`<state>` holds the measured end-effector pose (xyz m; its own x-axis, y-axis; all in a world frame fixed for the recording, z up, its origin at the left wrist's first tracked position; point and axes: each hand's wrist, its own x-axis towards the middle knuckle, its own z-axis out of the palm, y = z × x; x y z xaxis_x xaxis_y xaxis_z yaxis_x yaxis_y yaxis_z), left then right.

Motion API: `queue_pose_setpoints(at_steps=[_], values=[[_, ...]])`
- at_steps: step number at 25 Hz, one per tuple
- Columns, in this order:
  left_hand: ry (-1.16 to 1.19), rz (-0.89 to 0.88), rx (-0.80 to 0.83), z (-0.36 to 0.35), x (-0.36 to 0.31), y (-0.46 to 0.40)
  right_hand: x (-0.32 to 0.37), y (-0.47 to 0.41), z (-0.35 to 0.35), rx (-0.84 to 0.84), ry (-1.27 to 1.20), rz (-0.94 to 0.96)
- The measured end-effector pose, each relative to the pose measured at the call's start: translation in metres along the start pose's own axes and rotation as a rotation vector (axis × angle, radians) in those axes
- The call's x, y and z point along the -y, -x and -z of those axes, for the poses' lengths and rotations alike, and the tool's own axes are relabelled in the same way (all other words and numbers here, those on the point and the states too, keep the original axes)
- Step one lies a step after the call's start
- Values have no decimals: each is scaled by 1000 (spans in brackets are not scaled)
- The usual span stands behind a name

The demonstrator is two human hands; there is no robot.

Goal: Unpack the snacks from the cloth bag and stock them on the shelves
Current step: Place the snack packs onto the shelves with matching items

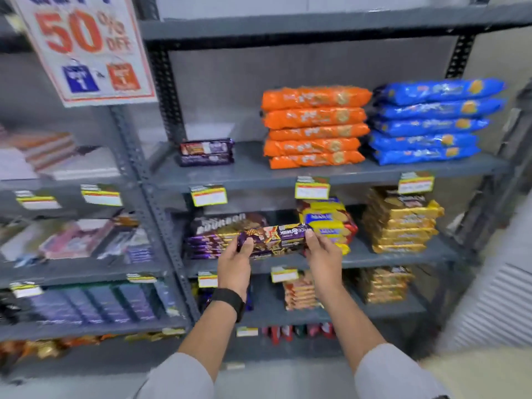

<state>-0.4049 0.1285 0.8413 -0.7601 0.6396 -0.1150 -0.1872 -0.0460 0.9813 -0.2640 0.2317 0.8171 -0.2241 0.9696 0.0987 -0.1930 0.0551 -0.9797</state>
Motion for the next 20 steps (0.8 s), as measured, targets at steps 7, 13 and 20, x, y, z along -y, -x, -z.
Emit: queue_pose_setpoints(at_steps=[7, 13, 20], values=[[-29, -160, -69, 61, -105, -103, 47, -69, -145, 21, -14, 39], [-65, -156, -148, 58, -176, -225, 83, -172, -222, 41, 68, 2], [-42, -44, -183, 64, -174, -296, 70, -214, -262, 52, 173, -56]])
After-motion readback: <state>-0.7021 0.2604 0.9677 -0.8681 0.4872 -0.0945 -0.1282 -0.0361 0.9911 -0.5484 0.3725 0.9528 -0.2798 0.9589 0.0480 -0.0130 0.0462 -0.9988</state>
